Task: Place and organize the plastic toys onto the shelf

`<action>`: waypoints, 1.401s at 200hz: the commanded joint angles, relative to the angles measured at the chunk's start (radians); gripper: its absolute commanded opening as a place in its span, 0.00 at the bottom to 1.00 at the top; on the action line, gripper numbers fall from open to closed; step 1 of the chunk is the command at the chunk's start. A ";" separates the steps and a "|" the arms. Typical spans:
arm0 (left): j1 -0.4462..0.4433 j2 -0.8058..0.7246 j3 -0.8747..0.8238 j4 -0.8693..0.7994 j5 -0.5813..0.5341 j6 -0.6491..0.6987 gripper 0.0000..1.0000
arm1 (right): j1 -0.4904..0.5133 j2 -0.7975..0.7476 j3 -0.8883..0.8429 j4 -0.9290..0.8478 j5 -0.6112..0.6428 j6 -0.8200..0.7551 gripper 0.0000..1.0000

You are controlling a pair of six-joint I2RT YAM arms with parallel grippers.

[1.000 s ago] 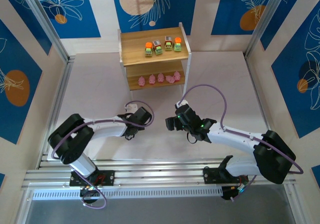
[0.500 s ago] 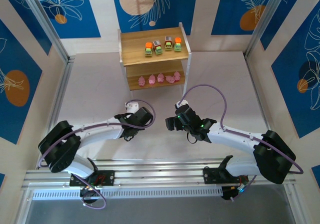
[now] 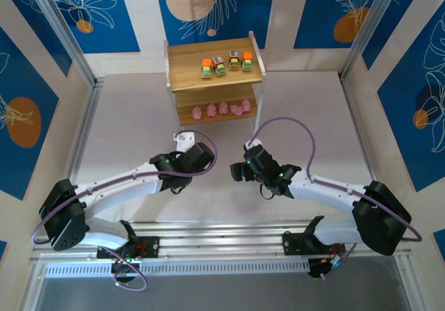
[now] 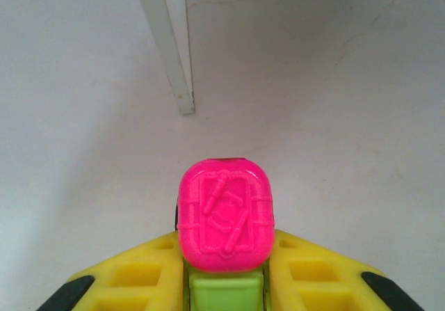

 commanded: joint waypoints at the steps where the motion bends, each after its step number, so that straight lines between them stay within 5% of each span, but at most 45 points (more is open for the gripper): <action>1: -0.014 -0.038 0.057 -0.080 -0.042 0.027 0.21 | -0.004 -0.010 0.033 -0.007 -0.015 0.015 0.95; 164: -0.025 0.004 0.499 -0.249 -0.101 0.256 0.20 | -0.006 -0.011 0.032 -0.009 -0.014 0.016 0.95; 280: 0.053 0.085 0.744 -0.284 -0.052 0.383 0.21 | -0.007 -0.010 0.032 -0.009 -0.015 0.015 0.95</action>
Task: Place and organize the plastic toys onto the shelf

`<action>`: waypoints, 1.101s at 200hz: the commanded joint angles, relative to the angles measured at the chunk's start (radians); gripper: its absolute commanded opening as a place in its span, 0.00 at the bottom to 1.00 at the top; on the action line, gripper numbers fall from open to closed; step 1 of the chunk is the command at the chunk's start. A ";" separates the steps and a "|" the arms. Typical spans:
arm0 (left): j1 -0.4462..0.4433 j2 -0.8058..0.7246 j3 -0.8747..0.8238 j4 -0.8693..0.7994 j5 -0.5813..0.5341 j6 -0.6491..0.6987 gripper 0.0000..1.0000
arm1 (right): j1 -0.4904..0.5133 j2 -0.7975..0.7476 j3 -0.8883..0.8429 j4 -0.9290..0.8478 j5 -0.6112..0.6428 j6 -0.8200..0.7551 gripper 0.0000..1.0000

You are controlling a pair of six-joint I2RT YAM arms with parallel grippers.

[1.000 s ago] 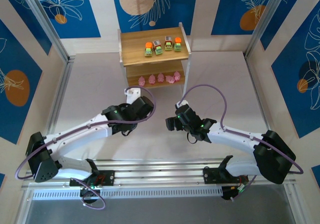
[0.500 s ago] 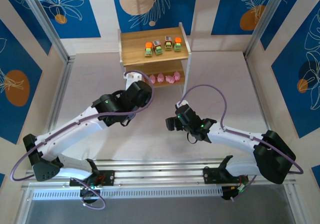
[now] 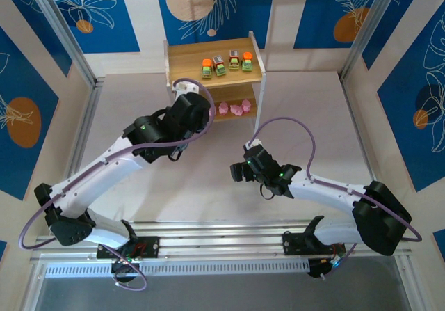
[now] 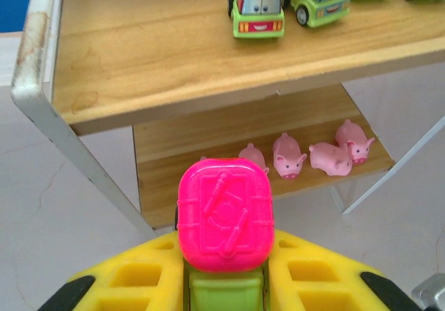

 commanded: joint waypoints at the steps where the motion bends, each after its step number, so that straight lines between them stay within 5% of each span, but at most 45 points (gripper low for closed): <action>1: 0.022 0.013 0.053 -0.031 0.013 0.043 0.21 | -0.006 -0.010 0.032 -0.006 -0.011 0.016 0.95; 220: 0.253 0.255 0.388 -0.064 0.172 0.163 0.21 | -0.016 -0.009 0.031 -0.007 -0.009 0.016 0.95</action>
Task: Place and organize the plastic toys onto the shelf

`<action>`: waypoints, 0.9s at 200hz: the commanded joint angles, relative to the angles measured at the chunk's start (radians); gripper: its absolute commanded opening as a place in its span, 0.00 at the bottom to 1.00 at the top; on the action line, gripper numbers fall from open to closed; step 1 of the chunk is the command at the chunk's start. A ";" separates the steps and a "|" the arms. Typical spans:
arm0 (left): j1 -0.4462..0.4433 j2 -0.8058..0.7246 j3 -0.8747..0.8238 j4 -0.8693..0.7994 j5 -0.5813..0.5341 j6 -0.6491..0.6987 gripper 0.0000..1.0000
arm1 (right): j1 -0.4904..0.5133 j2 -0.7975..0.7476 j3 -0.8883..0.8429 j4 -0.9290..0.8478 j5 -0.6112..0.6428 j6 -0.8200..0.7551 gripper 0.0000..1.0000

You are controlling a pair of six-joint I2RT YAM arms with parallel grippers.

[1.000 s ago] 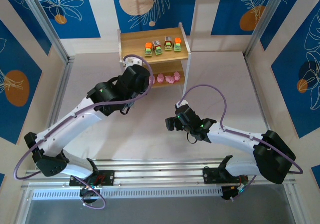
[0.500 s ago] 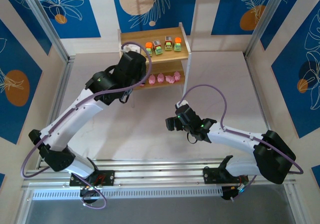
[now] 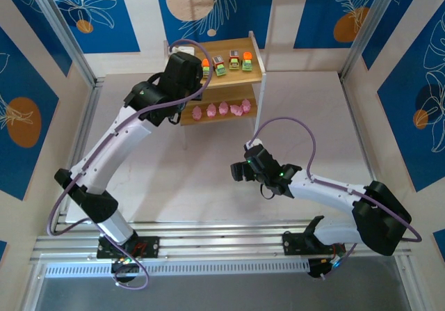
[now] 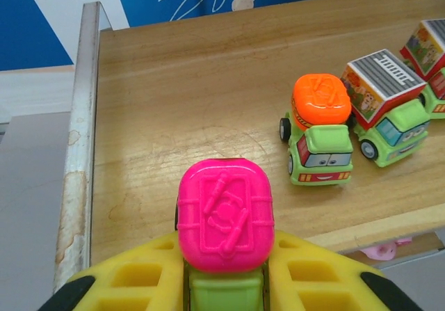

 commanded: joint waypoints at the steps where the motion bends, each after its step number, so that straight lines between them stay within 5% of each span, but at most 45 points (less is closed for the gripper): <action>1: 0.030 0.021 0.043 -0.003 0.034 0.020 0.21 | -0.008 -0.010 0.031 -0.006 -0.005 0.016 0.95; 180: 0.112 0.168 0.162 -0.030 0.107 -0.006 0.25 | -0.016 -0.029 0.025 -0.008 -0.012 0.015 0.95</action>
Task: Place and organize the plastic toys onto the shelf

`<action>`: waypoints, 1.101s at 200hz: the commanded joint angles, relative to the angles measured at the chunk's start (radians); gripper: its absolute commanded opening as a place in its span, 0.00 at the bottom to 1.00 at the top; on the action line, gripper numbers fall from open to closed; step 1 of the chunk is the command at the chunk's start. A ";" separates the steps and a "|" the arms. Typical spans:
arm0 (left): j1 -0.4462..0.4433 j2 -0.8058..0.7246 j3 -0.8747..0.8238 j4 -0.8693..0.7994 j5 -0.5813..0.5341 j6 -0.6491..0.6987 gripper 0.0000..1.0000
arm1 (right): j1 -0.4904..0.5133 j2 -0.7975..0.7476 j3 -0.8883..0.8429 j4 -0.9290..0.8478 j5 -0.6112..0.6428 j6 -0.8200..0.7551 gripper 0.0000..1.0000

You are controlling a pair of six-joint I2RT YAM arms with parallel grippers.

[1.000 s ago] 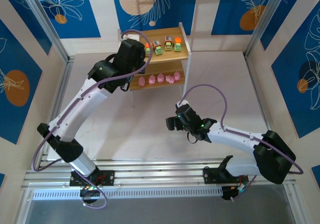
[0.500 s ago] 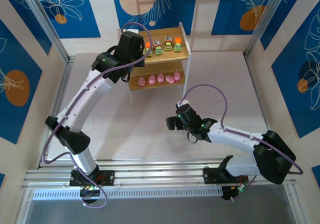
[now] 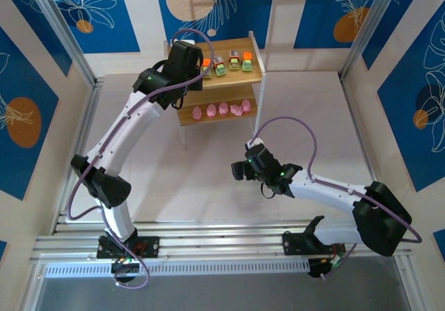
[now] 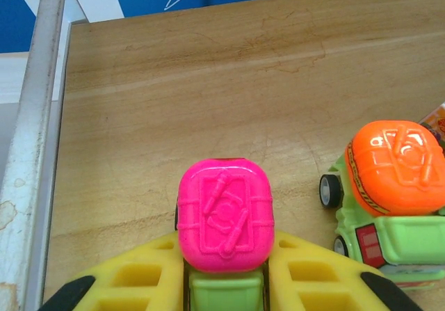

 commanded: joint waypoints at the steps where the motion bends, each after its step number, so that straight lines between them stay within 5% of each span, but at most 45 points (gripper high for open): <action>1: 0.013 0.015 0.034 -0.016 0.011 -0.011 0.25 | -0.006 -0.025 0.024 -0.007 -0.011 0.015 0.95; 147: 0.016 -0.009 0.055 -0.014 0.027 -0.016 0.49 | -0.008 -0.023 0.023 -0.005 -0.020 0.013 0.95; 220: 0.014 -0.060 0.060 -0.016 0.019 0.004 0.51 | -0.008 -0.033 0.012 0.009 -0.020 0.013 0.95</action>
